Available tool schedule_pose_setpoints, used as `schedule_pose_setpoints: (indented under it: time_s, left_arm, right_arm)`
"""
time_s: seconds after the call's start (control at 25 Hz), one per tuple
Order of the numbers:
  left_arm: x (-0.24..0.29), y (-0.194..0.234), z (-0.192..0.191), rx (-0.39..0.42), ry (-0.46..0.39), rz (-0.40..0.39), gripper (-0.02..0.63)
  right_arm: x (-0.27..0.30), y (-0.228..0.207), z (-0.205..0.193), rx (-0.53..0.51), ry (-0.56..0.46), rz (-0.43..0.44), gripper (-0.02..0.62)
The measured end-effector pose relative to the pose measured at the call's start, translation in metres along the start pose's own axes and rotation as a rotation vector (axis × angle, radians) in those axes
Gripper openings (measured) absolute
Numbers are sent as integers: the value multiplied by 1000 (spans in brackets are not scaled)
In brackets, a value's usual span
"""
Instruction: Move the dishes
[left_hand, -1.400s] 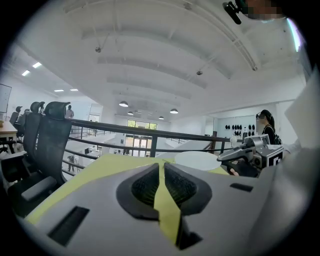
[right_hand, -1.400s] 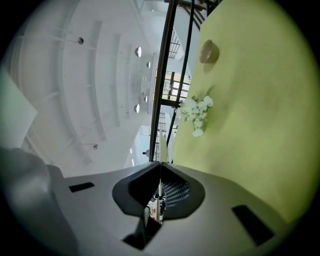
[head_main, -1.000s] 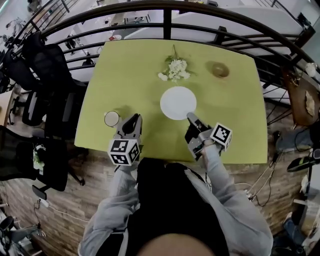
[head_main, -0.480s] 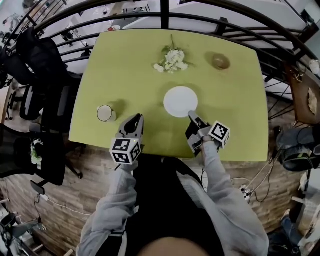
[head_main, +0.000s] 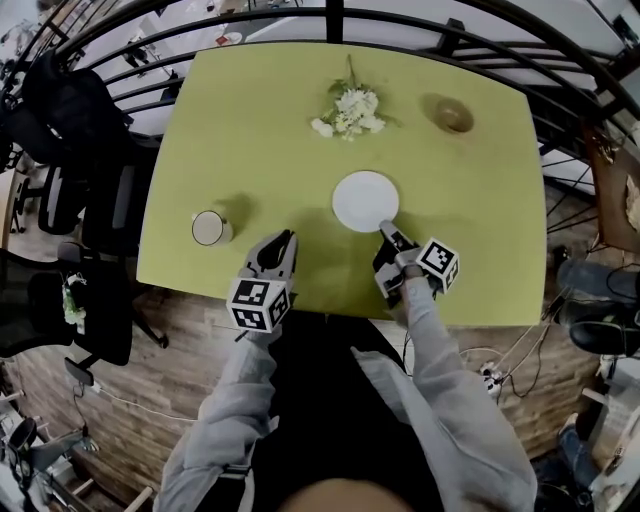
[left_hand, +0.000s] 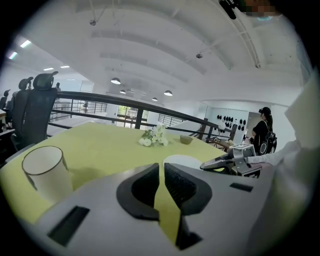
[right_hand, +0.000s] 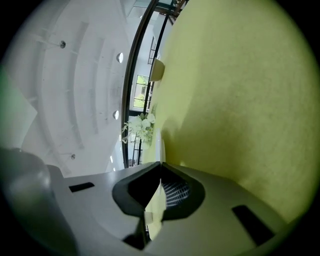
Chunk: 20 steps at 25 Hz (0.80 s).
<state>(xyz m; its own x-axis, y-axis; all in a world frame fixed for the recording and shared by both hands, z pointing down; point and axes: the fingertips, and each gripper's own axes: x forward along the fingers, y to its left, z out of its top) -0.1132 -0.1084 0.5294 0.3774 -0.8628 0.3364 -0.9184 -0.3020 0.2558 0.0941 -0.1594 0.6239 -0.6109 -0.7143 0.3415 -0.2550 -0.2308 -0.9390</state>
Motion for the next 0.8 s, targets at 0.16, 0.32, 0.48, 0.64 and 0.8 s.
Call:
schedule_pose_setpoints:
  time_s: [0.16, 0.32, 0.48, 0.64, 0.8]
  left_arm:
    - [1, 0, -4, -4, 10, -10, 46]
    - [0, 4, -9, -15, 19, -10, 46]
    - [0, 5, -12, -22, 19, -11, 46]
    - [-2, 2, -13, -22, 14, -10, 46]
    - [-10, -4, -11, -16, 4, -6, 46]
  right_arm:
    - [-1, -18, 0, 62, -44, -99, 20]
    - [1, -20, 0, 52, -69, -161, 23]
    - [4, -22, 0, 69, -68, -181, 26]
    - [2, -26, 3, 92, -76, -204, 32]
    - [-6, -22, 7, 70, -96, -188, 112]
